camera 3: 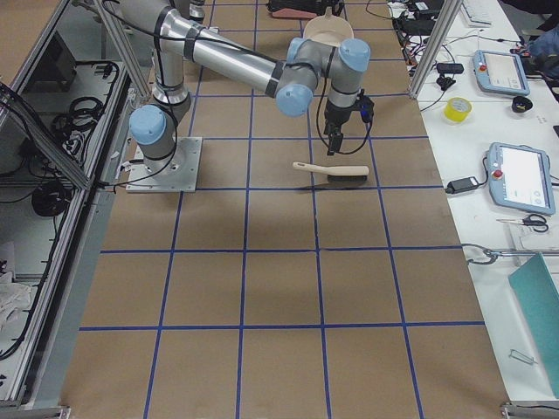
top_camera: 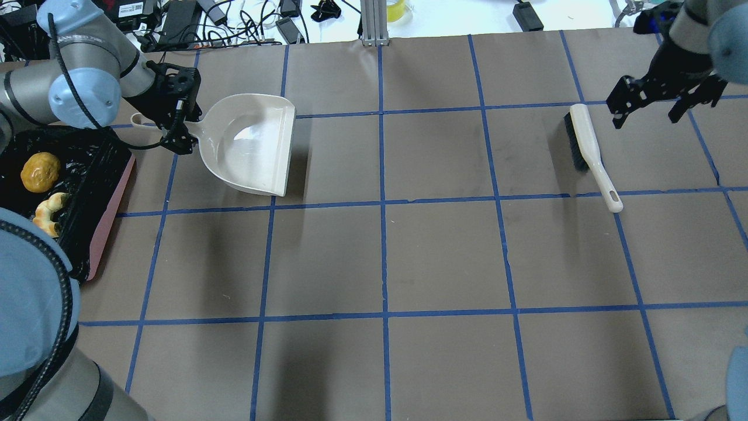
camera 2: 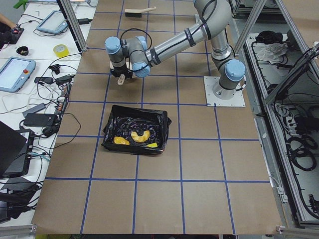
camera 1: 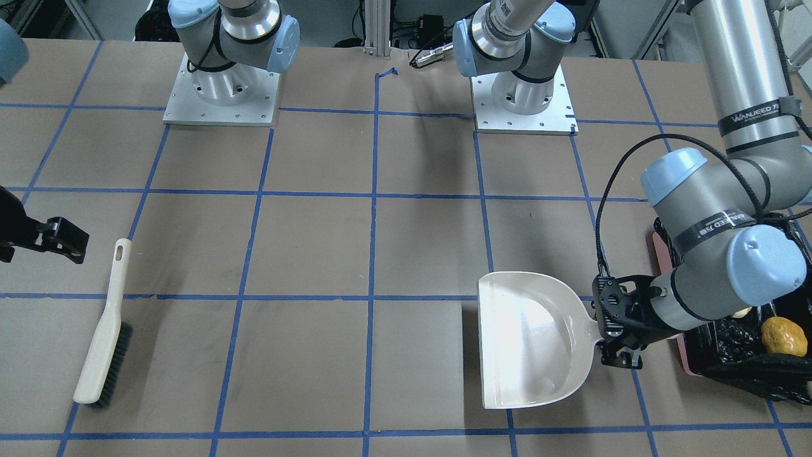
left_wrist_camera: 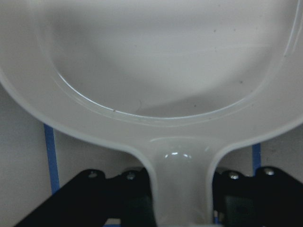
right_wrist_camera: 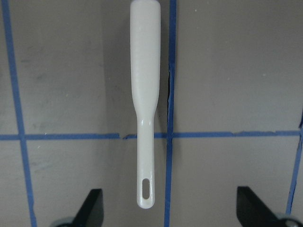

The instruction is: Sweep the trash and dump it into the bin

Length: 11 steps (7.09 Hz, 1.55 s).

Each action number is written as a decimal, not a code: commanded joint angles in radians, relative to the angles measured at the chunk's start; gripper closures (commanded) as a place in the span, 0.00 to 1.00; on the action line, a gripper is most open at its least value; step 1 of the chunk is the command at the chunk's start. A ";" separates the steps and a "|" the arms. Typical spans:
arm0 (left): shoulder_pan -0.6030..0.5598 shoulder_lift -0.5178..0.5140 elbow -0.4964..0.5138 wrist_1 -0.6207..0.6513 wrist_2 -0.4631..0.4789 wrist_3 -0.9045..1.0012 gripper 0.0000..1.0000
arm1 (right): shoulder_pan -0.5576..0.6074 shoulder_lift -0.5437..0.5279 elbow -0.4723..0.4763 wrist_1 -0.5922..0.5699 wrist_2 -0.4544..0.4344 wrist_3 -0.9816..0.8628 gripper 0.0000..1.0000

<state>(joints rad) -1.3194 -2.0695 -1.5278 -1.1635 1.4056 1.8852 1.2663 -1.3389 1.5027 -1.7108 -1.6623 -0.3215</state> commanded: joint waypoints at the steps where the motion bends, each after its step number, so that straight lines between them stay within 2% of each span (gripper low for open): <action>1: -0.026 -0.038 -0.005 0.060 0.000 -0.012 1.00 | 0.103 -0.093 -0.113 0.163 0.022 0.116 0.00; 2: -0.026 -0.047 -0.008 0.065 0.000 -0.011 1.00 | 0.189 -0.104 -0.116 0.166 0.016 0.168 0.00; 3: -0.026 -0.057 -0.011 0.067 0.004 -0.012 0.96 | 0.202 -0.117 -0.107 0.166 0.016 0.182 0.00; 4: -0.027 -0.066 -0.014 0.083 -0.003 -0.012 0.55 | 0.212 -0.117 -0.087 0.184 0.042 0.189 0.00; 5: -0.027 -0.064 -0.014 0.084 -0.004 -0.014 0.45 | 0.226 -0.120 -0.069 0.192 0.124 0.231 0.00; 7: -0.030 -0.049 -0.026 0.084 -0.005 -0.020 0.43 | 0.275 -0.155 -0.049 0.192 0.112 0.231 0.00; 9: -0.064 0.009 0.000 0.052 -0.014 -0.064 0.43 | 0.288 -0.210 0.048 0.175 0.110 0.231 0.00; 10: -0.076 0.059 0.038 -0.097 -0.007 -0.175 0.43 | 0.289 -0.223 0.065 0.174 0.093 0.232 0.00; 11: -0.095 0.110 0.061 -0.176 -0.008 -0.307 0.43 | 0.288 -0.223 0.067 0.174 0.044 0.229 0.00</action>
<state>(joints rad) -1.3938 -2.0182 -1.4983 -1.2300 1.3968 1.7142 1.5537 -1.5536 1.5554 -1.5353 -1.5765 -0.0901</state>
